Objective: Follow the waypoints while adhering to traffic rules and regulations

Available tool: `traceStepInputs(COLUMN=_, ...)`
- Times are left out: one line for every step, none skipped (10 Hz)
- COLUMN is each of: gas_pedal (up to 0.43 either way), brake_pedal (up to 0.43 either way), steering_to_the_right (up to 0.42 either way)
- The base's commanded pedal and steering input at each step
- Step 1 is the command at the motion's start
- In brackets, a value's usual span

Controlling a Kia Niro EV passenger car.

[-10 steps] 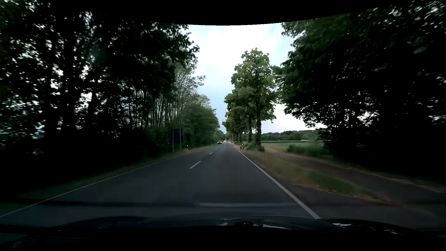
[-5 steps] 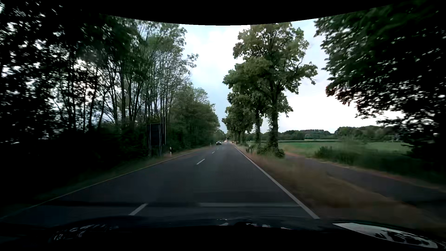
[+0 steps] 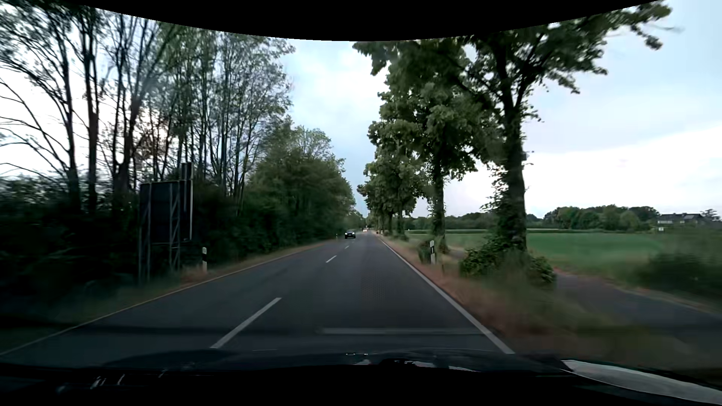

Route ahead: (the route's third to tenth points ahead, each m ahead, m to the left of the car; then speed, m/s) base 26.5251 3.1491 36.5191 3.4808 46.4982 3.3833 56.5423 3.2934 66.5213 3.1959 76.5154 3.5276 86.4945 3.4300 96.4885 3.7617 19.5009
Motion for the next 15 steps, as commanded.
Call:
traceStepInputs(gas_pedal=0.138, brake_pedal=0.000, steering_to_the_right=-0.003)
traceStepInputs(gas_pedal=0.130, brake_pedal=0.000, steering_to_the_right=-0.003)
traceStepInputs(gas_pedal=0.118, brake_pedal=0.000, steering_to_the_right=-0.003)
traceStepInputs(gas_pedal=0.098, brake_pedal=0.000, steering_to_the_right=-0.003)
traceStepInputs(gas_pedal=0.098, brake_pedal=0.000, steering_to_the_right=-0.003)
traceStepInputs(gas_pedal=0.098, brake_pedal=0.000, steering_to_the_right=-0.003)
traceStepInputs(gas_pedal=0.079, brake_pedal=0.000, steering_to_the_right=-0.003)
traceStepInputs(gas_pedal=0.067, brake_pedal=0.000, steering_to_the_right=-0.003)
traceStepInputs(gas_pedal=0.067, brake_pedal=0.000, steering_to_the_right=-0.003)
traceStepInputs(gas_pedal=0.059, brake_pedal=0.000, steering_to_the_right=-0.003)
traceStepInputs(gas_pedal=0.059, brake_pedal=0.000, steering_to_the_right=-0.003)
traceStepInputs(gas_pedal=0.047, brake_pedal=0.000, steering_to_the_right=-0.002)
traceStepInputs(gas_pedal=0.039, brake_pedal=0.000, steering_to_the_right=-0.001)
traceStepInputs(gas_pedal=0.028, brake_pedal=0.000, steering_to_the_right=-0.001)
traceStepInputs(gas_pedal=0.020, brake_pedal=0.000, steering_to_the_right=-0.001)
